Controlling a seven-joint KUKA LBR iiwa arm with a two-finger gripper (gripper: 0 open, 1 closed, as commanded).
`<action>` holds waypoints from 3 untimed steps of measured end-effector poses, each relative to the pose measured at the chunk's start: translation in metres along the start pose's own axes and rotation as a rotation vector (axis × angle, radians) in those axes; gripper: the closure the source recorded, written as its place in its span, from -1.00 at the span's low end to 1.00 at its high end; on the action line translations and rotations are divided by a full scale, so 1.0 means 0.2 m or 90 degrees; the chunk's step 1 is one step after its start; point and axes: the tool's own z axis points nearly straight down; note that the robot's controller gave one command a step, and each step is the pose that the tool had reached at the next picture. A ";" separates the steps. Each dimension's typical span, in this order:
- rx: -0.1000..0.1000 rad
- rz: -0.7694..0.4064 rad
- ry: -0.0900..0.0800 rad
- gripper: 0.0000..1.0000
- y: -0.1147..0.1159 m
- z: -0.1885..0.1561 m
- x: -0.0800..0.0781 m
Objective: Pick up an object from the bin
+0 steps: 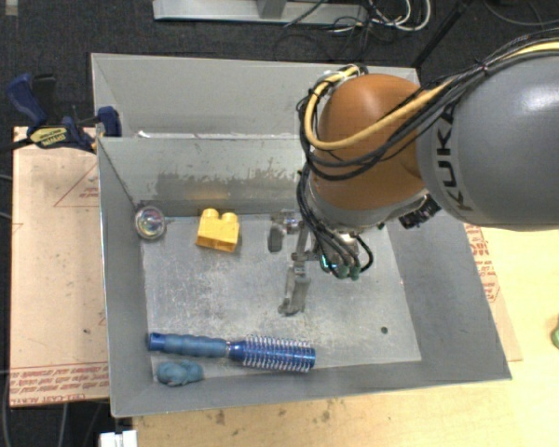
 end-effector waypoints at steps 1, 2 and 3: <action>-0.001 -0.091 -0.013 -1.00 0.04 0.70 0.24; 0.000 -0.091 -0.006 1.00 0.03 0.70 0.26; 0.000 -0.134 -0.010 1.00 0.02 -0.19 0.20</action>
Offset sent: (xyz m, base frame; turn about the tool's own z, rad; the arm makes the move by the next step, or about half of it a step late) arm -0.0526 0.0069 -0.1390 -0.1460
